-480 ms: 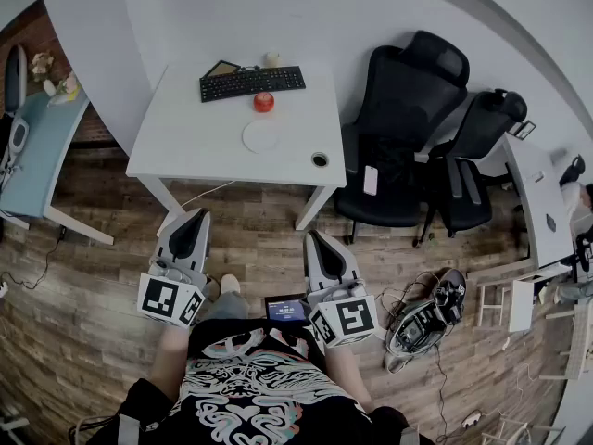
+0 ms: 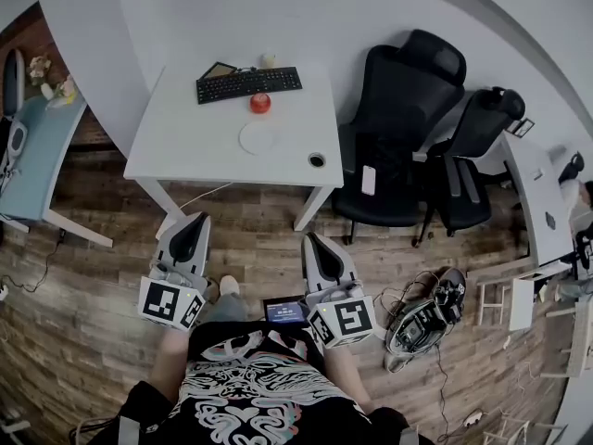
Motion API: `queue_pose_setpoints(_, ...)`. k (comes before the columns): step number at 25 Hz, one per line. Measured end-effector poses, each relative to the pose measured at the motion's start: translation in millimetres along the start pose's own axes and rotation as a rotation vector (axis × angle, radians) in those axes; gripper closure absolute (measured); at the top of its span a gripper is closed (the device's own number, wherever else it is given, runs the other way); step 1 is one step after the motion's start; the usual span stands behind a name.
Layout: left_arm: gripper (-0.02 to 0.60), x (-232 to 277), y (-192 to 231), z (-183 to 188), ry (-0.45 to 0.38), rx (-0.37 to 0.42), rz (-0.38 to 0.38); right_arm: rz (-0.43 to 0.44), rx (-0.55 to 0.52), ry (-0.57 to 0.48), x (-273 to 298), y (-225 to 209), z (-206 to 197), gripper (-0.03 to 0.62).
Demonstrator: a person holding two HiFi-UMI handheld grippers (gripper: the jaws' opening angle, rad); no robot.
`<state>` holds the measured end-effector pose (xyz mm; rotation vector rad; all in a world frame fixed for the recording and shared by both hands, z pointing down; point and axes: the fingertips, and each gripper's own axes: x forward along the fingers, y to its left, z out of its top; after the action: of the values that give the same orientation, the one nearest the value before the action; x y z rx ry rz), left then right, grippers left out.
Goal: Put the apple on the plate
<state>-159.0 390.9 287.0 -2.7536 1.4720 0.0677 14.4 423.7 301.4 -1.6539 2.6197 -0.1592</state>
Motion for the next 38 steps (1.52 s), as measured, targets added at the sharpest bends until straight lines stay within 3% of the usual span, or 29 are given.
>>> queue_pose_setpoints(7,0.566,-1,-2,3,-0.004,0.014,0.015,0.051,-0.091,-0.052,-8,4,9,0.562)
queue_pose_setpoints(11,0.566,4,-6,4,0.003,0.017,0.012,0.133,-0.025,-0.063,-6,4,9,0.562)
queue_pose_setpoints(21,0.566,37,3,-13,0.039,0.035,-0.001,0.127,-0.005,-0.067,18,-12,0,0.562)
queue_pose_setpoints(30,0.566,134,76,-35,0.065,0.042,0.004,0.039,0.025,-0.013,120,-74,-11,0.562)
queue_pose_setpoints(38,0.566,246,174,-53,0.076,0.051,0.003,-0.007,0.009,0.092,259,-127,-28,0.562)
